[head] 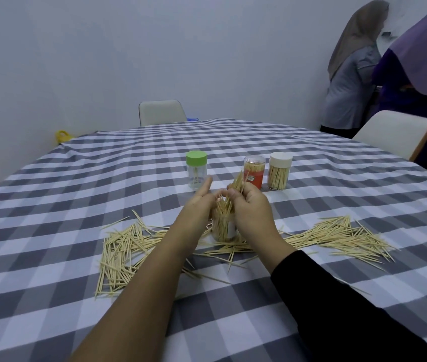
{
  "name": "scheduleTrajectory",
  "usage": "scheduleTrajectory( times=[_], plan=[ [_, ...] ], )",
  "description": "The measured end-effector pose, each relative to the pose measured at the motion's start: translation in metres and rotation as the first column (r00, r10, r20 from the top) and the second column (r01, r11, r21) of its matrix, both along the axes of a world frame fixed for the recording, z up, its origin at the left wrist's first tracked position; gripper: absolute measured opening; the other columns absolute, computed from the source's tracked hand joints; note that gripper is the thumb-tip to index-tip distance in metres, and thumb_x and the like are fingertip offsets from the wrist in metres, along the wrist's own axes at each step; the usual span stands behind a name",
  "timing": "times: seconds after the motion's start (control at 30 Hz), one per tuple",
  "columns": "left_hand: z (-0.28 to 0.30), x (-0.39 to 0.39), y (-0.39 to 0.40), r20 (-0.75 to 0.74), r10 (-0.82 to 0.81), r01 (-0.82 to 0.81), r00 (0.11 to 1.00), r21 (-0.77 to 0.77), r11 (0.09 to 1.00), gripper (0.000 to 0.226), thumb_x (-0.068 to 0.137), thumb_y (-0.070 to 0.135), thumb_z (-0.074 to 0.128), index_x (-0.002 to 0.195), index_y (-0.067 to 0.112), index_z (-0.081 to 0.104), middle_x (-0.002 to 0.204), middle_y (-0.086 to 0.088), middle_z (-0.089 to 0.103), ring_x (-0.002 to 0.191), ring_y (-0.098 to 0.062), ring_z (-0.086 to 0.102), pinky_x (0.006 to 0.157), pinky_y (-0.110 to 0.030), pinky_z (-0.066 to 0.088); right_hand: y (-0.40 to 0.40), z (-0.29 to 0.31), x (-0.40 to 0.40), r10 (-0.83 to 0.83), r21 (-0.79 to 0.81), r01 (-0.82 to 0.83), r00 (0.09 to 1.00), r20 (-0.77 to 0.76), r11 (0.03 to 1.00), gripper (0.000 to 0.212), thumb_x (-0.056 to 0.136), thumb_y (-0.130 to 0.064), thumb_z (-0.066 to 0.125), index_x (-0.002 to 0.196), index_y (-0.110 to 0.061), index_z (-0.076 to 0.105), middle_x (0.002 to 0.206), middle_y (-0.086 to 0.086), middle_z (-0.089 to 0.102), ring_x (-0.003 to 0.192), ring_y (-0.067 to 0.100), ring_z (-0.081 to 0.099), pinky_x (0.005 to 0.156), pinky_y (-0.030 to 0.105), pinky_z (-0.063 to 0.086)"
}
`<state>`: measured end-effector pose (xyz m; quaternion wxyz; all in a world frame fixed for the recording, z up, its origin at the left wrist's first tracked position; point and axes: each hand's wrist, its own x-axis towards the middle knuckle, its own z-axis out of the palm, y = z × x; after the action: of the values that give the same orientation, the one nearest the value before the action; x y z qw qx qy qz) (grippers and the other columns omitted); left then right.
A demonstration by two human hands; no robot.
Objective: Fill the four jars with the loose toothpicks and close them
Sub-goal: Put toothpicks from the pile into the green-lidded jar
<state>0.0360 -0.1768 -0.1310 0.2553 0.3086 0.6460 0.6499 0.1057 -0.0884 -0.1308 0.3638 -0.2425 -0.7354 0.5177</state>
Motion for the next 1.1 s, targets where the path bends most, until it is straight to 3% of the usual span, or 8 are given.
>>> scheduleTrajectory(
  times=[0.13,0.27,0.4,0.53,0.7,0.83,0.97,1.1],
  plan=[
    [-0.001,-0.002,-0.007,-0.114,-0.129,0.104,0.985,-0.207,0.973,0.084,0.087,0.001,0.053,0.152,0.022,0.004,0.104,-0.005,0.058,0.069,-0.003,0.056,0.063,-0.017,0.048,0.0,-0.001,0.001,0.056,-0.037,-0.055,0.998,0.012,0.998,0.02,0.097,-0.027,0.049,0.112,-0.018,0.059,0.107,0.005,0.066,0.098,0.018,0.061,0.092,0.043,0.049],
    [-0.007,-0.004,-0.007,-0.253,-0.172,0.086,0.952,-0.318,0.944,0.107,0.067,0.019,0.071,0.152,0.027,0.007,0.126,0.001,0.053,0.102,-0.011,0.064,0.09,-0.035,0.054,-0.003,0.001,0.005,0.122,-0.015,-0.123,0.991,-0.059,0.992,0.043,0.1,-0.039,0.038,0.142,-0.036,0.031,0.135,-0.01,0.046,0.123,0.007,0.043,0.105,0.033,0.039],
    [-0.009,-0.003,-0.005,-0.392,-0.15,0.014,0.908,-0.33,0.944,0.073,0.074,0.019,0.07,0.137,0.031,0.037,0.117,0.006,0.062,0.103,-0.012,0.062,0.079,-0.023,0.052,-0.005,-0.005,0.006,0.175,0.241,-0.184,0.983,0.061,0.953,0.039,0.1,-0.034,0.041,0.137,-0.028,0.047,0.135,-0.008,0.052,0.119,0.0,0.045,0.092,0.009,0.033],
    [-0.009,-0.003,-0.006,-0.457,-0.14,-0.014,0.879,-0.318,0.948,0.05,0.078,0.011,0.068,0.117,0.034,0.047,0.101,0.016,0.06,0.094,-0.001,0.058,0.07,-0.011,0.045,-0.002,-0.013,0.0,0.03,0.457,-0.073,0.994,0.101,0.887,0.033,0.098,-0.022,0.047,0.128,-0.014,0.058,0.129,0.0,0.06,0.119,0.012,0.052,0.097,0.015,0.035],
    [-0.008,-0.005,-0.006,-0.44,-0.165,0.011,0.883,-0.332,0.943,0.065,0.075,0.013,0.071,0.132,0.03,0.045,0.114,0.006,0.062,0.104,-0.012,0.06,0.088,-0.031,0.052,0.003,-0.012,-0.002,0.04,0.409,-0.116,0.981,0.191,0.905,0.043,0.102,-0.031,0.035,0.141,-0.014,0.043,0.146,0.0,0.042,0.136,0.012,0.034,0.113,0.027,0.023],
    [-0.007,-0.008,-0.006,-0.442,-0.176,0.011,0.88,-0.351,0.936,0.054,0.077,0.013,0.069,0.125,0.027,0.05,0.111,0.006,0.063,0.102,-0.011,0.059,0.083,-0.026,0.05,0.004,-0.011,-0.001,0.102,0.458,-0.245,0.944,0.314,0.855,0.047,0.101,-0.039,0.031,0.145,-0.022,0.036,0.151,-0.007,0.035,0.142,0.01,0.022,0.117,0.042,0.016],
    [-0.007,-0.008,-0.006,-0.427,-0.163,0.007,0.889,-0.344,0.939,0.052,0.075,0.014,0.074,0.117,0.033,0.049,0.106,0.009,0.063,0.095,-0.007,0.061,0.072,-0.018,0.049,0.011,-0.011,0.003,0.038,0.47,-0.137,0.976,0.215,0.872,0.034,0.098,-0.029,0.046,0.128,-0.022,0.059,0.131,-0.005,0.059,0.127,0.012,0.046,0.108,0.038,0.034],
    [-0.008,-0.008,-0.007,-0.337,-0.161,0.048,0.928,-0.32,0.946,0.061,0.075,0.015,0.077,0.12,0.038,0.044,0.108,0.008,0.065,0.093,-0.008,0.066,0.078,-0.024,0.056,0.014,-0.01,0.008,0.045,0.27,-0.085,0.987,0.152,0.959,0.036,0.099,-0.03,0.044,0.134,-0.027,0.052,0.131,-0.002,0.058,0.12,0.013,0.052,0.101,0.03,0.043]
  ],
)
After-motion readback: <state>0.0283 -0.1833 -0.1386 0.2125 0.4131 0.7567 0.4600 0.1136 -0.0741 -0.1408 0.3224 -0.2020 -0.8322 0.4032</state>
